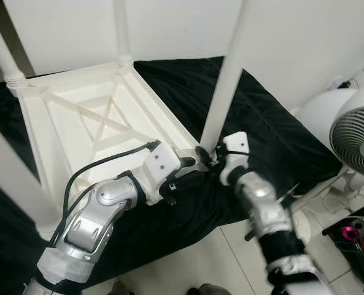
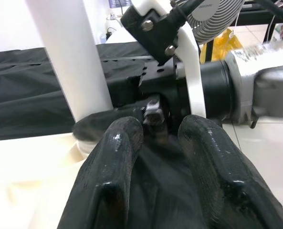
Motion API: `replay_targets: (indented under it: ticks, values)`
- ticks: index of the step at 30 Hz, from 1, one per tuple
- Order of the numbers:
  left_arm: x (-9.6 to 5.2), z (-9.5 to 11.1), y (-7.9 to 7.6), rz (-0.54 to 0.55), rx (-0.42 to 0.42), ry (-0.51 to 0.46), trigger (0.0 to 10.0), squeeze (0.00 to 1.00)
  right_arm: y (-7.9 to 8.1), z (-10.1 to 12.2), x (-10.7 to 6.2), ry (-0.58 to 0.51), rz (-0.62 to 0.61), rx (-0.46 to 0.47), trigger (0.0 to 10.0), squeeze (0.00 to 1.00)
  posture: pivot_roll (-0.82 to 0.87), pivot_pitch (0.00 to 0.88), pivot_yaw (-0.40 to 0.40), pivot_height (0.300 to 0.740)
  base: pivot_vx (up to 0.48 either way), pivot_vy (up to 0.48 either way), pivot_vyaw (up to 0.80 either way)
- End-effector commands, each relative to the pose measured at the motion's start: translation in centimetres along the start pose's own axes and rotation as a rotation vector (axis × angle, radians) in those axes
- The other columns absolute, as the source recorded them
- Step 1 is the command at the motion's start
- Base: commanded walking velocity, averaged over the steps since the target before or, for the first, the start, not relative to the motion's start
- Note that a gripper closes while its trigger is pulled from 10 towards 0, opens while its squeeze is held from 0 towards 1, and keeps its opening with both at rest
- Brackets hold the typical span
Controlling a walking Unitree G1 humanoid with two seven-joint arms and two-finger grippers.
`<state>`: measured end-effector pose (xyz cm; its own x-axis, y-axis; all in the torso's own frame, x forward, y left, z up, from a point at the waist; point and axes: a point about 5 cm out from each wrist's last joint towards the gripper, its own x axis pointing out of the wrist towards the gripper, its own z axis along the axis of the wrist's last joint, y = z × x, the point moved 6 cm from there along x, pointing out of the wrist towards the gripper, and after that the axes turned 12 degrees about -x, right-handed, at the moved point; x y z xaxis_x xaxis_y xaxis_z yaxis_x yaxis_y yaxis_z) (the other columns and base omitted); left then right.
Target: Building children table
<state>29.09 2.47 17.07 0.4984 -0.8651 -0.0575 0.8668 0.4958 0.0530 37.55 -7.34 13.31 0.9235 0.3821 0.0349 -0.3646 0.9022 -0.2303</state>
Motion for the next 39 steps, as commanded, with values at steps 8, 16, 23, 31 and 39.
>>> replay_targets:
  ticks: [8, 16, 23, 31, 39]
  values:
    - [0.2, 0.0, -0.3, -0.014, -0.014, -0.002, 10.0, 0.0, 0.2, -0.2, -0.1, 0.076, -0.206, 0.053, 10.0, 0.0, -0.08, 0.055, -0.022, 0.74, 0.0, 0.0, 0.0]
    - [0.2, 0.0, -0.5, -0.016, -0.019, -0.004, 10.0, 0.0, -0.2, 0.3, -0.9, 0.074, -0.203, 0.056, 10.0, 1.0, -0.09, 0.057, -0.03, 0.74, 0.0, 0.0, 0.0]
    - [0.0, -0.1, -0.5, -0.009, -0.025, -0.004, 10.0, 0.0, -1.0, 0.8, -1.6, 0.044, -0.183, 0.049, 10.0, 1.0, -0.08, 0.065, -0.037, 0.74, 0.0, 0.0, 0.0]
    - [0.0, -0.2, -0.8, -0.01, -0.031, -0.001, 10.0, 0.0, -2.0, 0.5, -2.1, -0.001, 0.002, -0.025, 10.0, 1.0, -0.08, 0.077, -0.042, 0.74, 0.0, 0.0, 0.0]
    - [-0.2, -0.2, -1.0, -0.011, -0.03, 0.0, 10.0, 0.0, -2.4, 1.0, -1.6, -0.044, 0.228, -0.121, 10.0, 0.0, -0.06, 0.072, -0.065, 0.74, 0.0, 0.0, 0.0]
